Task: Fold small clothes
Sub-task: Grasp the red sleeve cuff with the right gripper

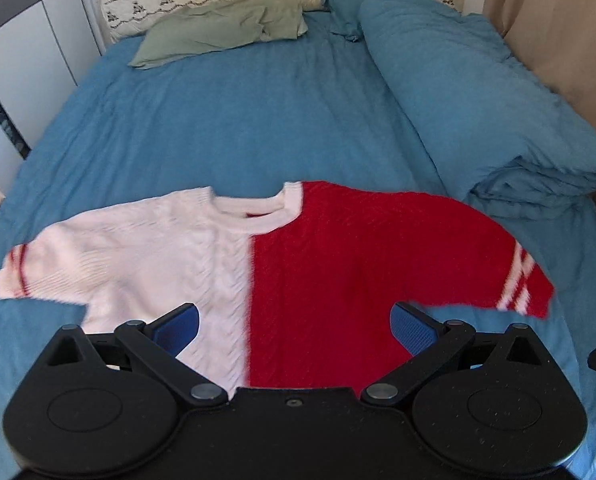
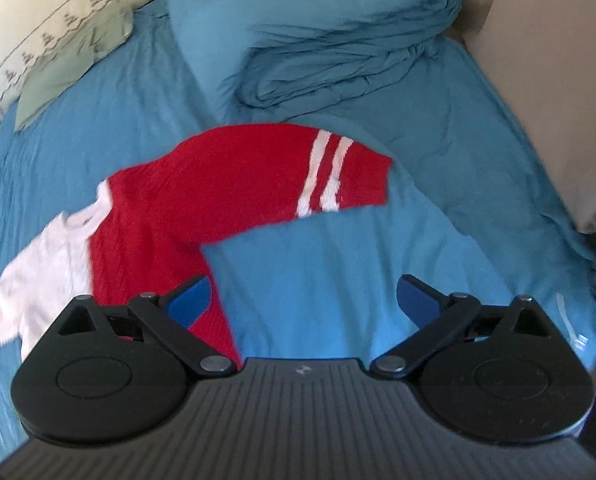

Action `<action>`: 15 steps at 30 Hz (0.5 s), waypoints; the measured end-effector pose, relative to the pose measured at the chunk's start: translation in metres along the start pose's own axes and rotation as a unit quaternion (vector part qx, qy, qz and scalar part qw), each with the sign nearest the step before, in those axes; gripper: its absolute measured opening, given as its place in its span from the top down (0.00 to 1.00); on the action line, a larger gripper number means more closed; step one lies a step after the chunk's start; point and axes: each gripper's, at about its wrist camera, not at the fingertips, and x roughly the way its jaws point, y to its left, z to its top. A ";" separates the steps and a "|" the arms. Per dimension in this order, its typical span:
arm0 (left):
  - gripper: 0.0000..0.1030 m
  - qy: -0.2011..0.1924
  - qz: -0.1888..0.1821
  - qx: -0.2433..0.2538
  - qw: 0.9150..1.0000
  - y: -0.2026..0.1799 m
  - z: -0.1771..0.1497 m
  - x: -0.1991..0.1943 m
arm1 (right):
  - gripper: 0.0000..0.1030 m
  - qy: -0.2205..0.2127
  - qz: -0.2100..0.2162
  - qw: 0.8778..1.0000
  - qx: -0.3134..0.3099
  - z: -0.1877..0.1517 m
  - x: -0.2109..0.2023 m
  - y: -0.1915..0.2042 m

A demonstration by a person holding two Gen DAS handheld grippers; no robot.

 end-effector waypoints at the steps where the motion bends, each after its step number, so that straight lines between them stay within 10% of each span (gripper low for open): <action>1: 0.00 0.002 0.001 -0.001 1.000 -0.006 0.004 0.016 | 0.00 0.000 0.003 1.000 0.005 0.006 0.017 -0.004; 15: 0.00 0.020 0.031 -0.022 0.999 -0.017 0.032 0.247 | 0.08 -0.020 0.008 0.983 0.181 0.023 0.226 -0.065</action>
